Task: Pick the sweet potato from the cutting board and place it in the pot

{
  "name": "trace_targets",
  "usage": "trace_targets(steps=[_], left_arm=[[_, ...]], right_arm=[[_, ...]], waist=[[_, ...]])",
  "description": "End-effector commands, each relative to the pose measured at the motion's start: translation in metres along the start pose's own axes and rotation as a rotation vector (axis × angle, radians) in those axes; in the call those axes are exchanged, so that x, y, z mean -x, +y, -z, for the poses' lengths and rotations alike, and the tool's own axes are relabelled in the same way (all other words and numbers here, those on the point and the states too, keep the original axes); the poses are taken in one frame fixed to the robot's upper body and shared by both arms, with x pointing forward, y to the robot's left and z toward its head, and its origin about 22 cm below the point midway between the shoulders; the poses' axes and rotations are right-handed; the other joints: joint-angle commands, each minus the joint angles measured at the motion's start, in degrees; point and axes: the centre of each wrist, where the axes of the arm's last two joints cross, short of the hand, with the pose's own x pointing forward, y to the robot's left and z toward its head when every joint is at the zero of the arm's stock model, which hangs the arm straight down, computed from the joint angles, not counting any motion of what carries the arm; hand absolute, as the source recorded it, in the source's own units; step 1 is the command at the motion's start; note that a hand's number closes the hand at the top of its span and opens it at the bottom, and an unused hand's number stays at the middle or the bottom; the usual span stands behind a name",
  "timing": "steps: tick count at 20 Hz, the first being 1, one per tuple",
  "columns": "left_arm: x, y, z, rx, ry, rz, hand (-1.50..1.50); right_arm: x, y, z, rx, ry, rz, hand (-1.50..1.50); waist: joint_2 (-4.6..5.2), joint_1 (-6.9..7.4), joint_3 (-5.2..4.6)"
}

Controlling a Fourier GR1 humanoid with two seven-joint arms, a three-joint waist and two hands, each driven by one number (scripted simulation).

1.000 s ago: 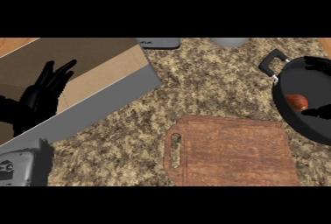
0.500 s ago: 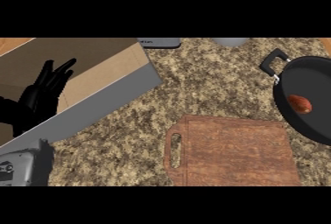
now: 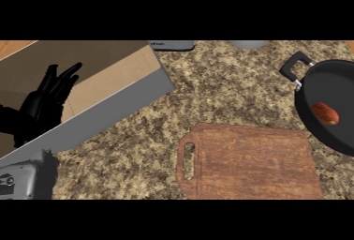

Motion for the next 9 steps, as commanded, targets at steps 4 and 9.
trace_targets(steps=[4, 9], left_arm=[[-0.005, -0.002, 0.008, -0.022, -0.004, -0.002, 0.00], [0.003, 0.003, -0.002, -0.007, -0.003, 0.010, 0.00]], right_arm=[[-0.004, -0.022, -0.022, -0.128, -0.100, 0.135, -1.50], [-0.004, -0.019, -0.020, -0.110, -0.099, 0.117, -1.50]], waist=[[0.26, -1.12, 0.17], [0.22, 0.54, 0.20]])
